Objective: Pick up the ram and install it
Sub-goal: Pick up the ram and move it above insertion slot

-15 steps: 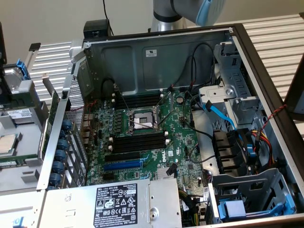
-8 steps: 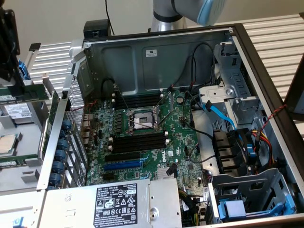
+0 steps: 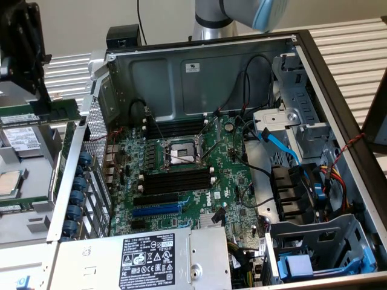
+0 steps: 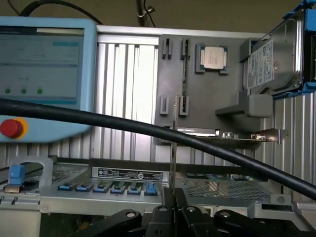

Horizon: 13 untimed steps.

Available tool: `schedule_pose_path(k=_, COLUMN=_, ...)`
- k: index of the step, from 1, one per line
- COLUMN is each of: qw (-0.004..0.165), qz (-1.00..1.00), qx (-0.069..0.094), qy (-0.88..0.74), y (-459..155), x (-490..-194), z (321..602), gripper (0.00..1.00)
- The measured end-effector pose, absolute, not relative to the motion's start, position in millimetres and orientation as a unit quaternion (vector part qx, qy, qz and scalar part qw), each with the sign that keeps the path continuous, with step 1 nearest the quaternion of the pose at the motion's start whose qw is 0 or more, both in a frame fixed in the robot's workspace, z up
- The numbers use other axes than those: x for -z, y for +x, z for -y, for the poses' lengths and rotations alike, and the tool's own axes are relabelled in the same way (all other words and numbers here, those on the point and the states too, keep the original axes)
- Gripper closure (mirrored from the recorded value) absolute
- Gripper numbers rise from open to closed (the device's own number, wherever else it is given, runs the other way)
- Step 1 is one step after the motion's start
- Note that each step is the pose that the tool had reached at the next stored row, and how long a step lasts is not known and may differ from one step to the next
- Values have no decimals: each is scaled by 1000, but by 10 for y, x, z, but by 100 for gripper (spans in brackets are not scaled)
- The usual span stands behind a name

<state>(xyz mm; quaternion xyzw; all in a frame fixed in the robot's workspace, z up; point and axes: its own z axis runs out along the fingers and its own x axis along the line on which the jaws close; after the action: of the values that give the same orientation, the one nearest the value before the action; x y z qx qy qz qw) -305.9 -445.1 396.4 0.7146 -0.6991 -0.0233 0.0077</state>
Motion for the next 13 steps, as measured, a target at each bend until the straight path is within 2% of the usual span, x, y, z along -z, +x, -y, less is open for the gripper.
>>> schedule_pose_path(k=13, qw=17, qz=699, qx=18, qy=714, y=-2568, x=-3980, z=4451, gripper=87)
